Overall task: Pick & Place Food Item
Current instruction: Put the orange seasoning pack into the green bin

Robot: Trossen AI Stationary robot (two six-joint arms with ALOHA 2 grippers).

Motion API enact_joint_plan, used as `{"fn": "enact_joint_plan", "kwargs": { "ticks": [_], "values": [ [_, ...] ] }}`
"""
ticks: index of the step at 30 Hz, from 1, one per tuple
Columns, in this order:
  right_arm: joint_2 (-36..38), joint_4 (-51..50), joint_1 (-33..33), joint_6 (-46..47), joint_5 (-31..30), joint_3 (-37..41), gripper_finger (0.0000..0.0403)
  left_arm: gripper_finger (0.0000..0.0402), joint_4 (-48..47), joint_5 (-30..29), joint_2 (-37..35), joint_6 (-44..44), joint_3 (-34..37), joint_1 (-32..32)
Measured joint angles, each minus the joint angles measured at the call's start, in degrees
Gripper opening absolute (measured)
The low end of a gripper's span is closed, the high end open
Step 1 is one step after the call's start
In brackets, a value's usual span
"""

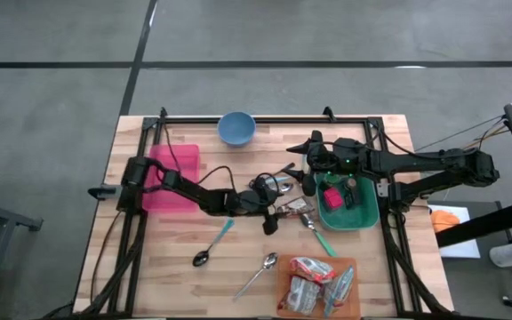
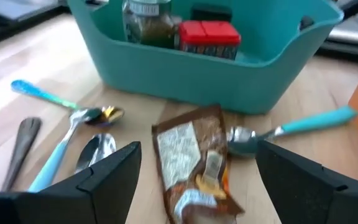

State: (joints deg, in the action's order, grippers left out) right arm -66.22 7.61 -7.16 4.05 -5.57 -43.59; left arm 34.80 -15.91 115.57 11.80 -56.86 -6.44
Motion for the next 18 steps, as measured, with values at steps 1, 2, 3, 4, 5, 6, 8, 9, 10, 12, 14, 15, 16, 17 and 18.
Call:
{"fn": "enact_joint_plan", "kwargs": {
  "ticks": [1, 2, 3, 4, 5, 6, 8, 9, 10, 12, 14, 15, 16, 17, 18],
  "values": [
    [0.0, 0.0, 0.0, 0.0, 0.0, 0.0, 0.0327, 0.0319, -2.0, 0.0, -0.9, 0.0, 0.0, 0.0],
    [0.0, 0.0, 0.0, 0.0, 0.0, 0.0, 0.0327, 0.0319, -3.9, -0.2, -1.8, 0.0, 0.0, 0.0],
    [0.0, -0.1, 0.0, 0.0, 0.0, 0.0, 0.0327, 0.0319, -5.2, -0.4, -2.6, 0.1, 0.1, 0.0],
    [0.0, 0.0, 0.0, 0.0, 0.0, 0.0, 0.0327, 0.0319, -6.4, -0.4, -3.4, 0.2, 0.0, 0.0],
    [0.0, 0.0, 0.0, 0.0, 0.0, 0.0, 0.0327, 0.0319, -8.0, -0.5, -4.2, 0.3, 0.0, 0.0],
    [0.0, 0.0, 0.0, 0.0, 0.0, 0.0, 0.0327, 0.0320, -9.6, -0.7, -5.2, 0.5, 0.0, 0.0],
    [0.0, 0.0, 0.0, 0.0, 0.0, 0.0, 0.0327, 0.0320, -12.9, -1.4, -6.9, 2.0, 0.0, 0.0],
    [0.0, 0.0, 0.0, 0.0, 0.0, 0.0, 0.0327, 0.0320, -15.2, -1.9, -7.9, 3.3, 0.0, 0.0],
    [0.0, -0.1, 0.0, 0.0, 0.0, 0.0, 0.0327, 0.0320, -17.2, -2.5, -8.7, 4.9, 0.0, 0.0],
    [0.0, -0.1, 0.0, 0.0, 0.0, 0.0, 0.0327, 0.0320, -21.6, -4.1, -10.8, 7.0, 0.2, 0.0],
    [0.0, -0.1, 0.0, 0.0, 0.0, 0.0, 0.0327, 0.0320, -23.7, -6.5, -13.3, 8.1, 1.0, 0.0],
    [0.0, -0.1, 0.0, 0.0, 0.0, 0.0, 0.0327, 0.0320, -23.9, -7.8, -15.1, 8.2, 2.0, 0.0],
    [0.0, -0.1, 0.0, 0.0, 0.0, 0.0, 0.0327, 0.0319, -24.0, -9.4, -17.1, 8.2, 3.3, -0.3],
    [0.0, -0.1, 0.0, 0.0, 0.0, 0.0, 0.0327, 0.0317, -23.7, -11.0, -19.0, 8.4, 4.5, -0.5],
    [0.0, 0.0, 0.0, 0.0, 0.0, 0.0, 0.0327, 0.0314, -23.3, -12.6, -21.2, 8.6, 6.1, -0.9]
  ]
}}
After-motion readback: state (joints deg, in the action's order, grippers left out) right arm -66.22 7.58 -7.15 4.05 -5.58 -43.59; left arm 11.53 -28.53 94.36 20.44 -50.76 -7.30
